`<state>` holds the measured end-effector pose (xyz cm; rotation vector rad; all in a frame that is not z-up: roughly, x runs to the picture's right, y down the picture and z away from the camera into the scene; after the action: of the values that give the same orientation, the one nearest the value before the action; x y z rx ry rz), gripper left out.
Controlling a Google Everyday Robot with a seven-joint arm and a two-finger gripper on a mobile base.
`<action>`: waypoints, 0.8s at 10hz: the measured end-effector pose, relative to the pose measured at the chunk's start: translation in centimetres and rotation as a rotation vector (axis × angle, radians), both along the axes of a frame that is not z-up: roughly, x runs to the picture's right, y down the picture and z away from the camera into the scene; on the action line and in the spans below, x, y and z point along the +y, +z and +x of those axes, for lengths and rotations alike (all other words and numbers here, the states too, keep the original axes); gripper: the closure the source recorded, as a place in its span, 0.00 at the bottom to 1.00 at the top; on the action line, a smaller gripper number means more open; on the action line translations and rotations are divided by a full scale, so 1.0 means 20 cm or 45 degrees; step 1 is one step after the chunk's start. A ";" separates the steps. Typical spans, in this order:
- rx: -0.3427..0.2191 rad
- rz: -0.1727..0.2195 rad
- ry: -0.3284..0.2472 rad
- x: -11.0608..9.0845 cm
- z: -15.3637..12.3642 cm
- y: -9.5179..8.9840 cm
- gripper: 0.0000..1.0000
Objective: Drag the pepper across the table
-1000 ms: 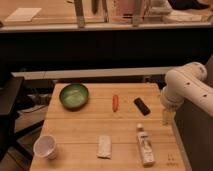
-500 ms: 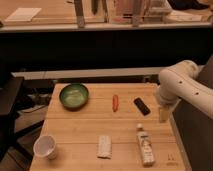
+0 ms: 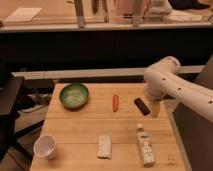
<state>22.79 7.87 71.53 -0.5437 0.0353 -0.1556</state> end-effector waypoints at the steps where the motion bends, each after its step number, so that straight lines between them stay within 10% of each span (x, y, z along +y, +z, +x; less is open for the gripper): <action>1: -0.016 0.003 -0.030 -0.02 -0.04 0.03 0.20; 8: -0.108 0.021 -0.202 -0.11 -0.24 0.17 0.20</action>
<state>18.00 5.63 74.85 -0.5175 -0.0031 -0.3324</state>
